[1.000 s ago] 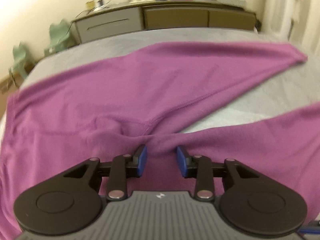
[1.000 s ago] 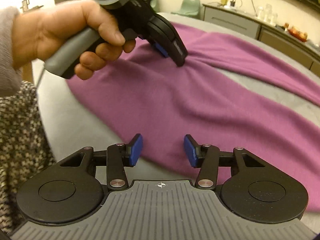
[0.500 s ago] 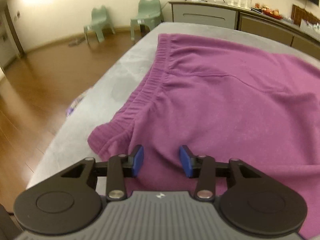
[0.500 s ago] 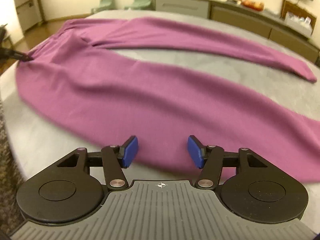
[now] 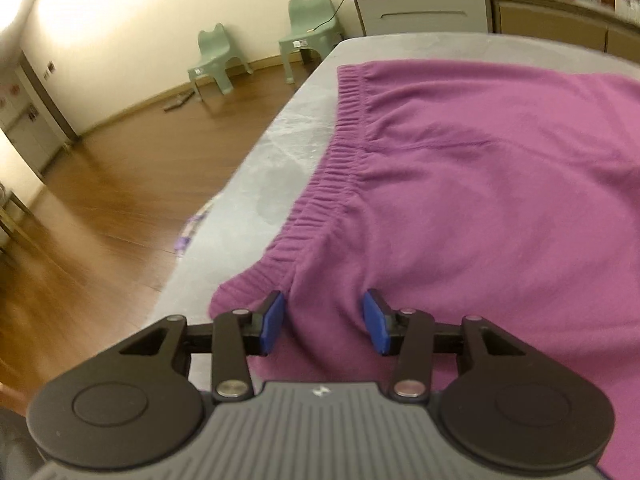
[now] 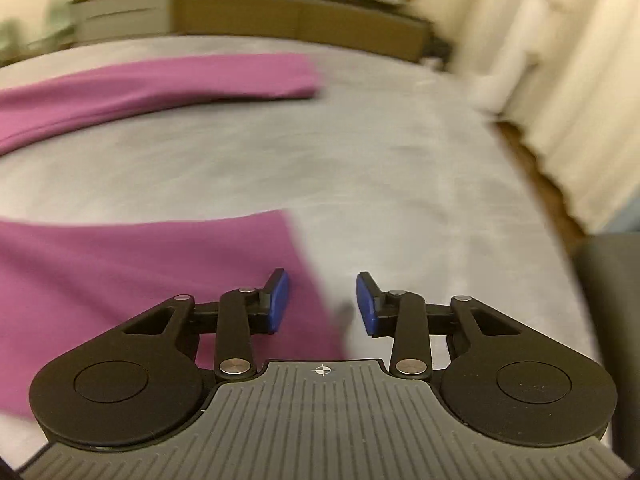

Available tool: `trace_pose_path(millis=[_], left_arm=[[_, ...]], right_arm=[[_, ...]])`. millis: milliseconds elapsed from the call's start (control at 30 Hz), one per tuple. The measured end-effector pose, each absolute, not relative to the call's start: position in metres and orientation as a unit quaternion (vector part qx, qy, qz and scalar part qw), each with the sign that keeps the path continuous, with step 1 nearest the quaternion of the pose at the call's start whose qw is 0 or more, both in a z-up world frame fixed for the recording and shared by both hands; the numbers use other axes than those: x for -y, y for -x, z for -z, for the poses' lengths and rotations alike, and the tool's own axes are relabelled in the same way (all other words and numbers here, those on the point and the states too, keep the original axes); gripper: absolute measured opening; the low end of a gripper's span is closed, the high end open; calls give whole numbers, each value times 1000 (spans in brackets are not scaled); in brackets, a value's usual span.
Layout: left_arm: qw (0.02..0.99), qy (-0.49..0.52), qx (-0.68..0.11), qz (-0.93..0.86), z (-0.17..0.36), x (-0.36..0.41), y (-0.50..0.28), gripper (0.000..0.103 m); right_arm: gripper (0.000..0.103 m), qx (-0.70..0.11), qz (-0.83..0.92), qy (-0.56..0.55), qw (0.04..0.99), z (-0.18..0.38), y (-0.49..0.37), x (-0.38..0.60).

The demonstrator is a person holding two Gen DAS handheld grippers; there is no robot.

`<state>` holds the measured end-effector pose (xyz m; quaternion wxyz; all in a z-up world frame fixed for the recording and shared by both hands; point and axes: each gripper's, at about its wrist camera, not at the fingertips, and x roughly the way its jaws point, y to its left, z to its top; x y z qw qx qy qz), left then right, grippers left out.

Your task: Fold clothes

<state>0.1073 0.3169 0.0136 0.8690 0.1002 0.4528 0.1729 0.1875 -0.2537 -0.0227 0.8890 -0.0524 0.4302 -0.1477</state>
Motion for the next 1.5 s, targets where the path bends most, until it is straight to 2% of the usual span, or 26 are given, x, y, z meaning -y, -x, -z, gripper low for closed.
trace_pose_path(millis=[133, 200, 300, 567, 633, 833, 900, 933, 967, 1067, 1100, 1133, 1200, 1233, 1267, 1367, 1467, 1500], left_arm=[[863, -114, -457, -183, -14, -312, -110, 44], [859, -127, -460, -185, -14, -308, -112, 42], [856, -134, -463, -186, -14, -305, -114, 38], [858, -149, -455, -187, -12, -285, -115, 37], [854, -156, -458, -192, -12, -284, -117, 37], [863, -107, -458, -184, -24, -280, -104, 38], [861, -110, -462, -182, -19, -278, -99, 39], [860, -115, -460, -187, -16, -279, -97, 44], [861, -113, -459, -191, -16, -282, -96, 45], [852, -77, -475, -207, -22, -295, -95, 49], [848, -68, -481, -213, -24, -298, -95, 48], [842, -64, -488, -221, -27, -300, -95, 38], [845, -55, -478, -234, -41, -294, -88, 29], [852, -50, -467, -231, -48, -288, -85, 30], [863, -42, -456, -215, -55, -279, -81, 30], [880, -19, -456, -135, -56, -244, -78, 32], [870, -41, -484, -86, -34, -210, -86, 33], [870, -58, -482, -86, -27, -201, -85, 35]], right_arm=[[37, -380, 46, 38, 923, 3, -175, 222], [34, -394, -29, 20, 918, 6, -179, 211], [43, -432, 2, 22, 902, 23, -196, 222], [44, -420, 121, 13, 899, 33, -220, 270], [49, -416, 129, 11, 900, 33, -220, 273], [42, -375, 78, 13, 924, -2, -186, 259], [42, -403, 55, 25, 913, 11, -191, 251], [41, -416, 43, 32, 908, 18, -194, 246], [51, -422, 46, 35, 905, 22, -196, 247], [57, -415, 117, 49, 901, 27, -202, 264], [59, -412, 132, 63, 899, 28, -204, 266], [58, -413, 138, 69, 898, 29, -204, 266], [51, -405, 127, 79, 902, 21, -197, 252], [45, -399, 119, 85, 905, 15, -192, 243], [44, -389, 104, 91, 911, 8, -186, 232], [49, -367, 5, 73, 927, -2, -166, 195], [50, -402, -47, 71, 912, 17, -169, 174], [55, -412, -50, 77, 907, 25, -172, 170]])
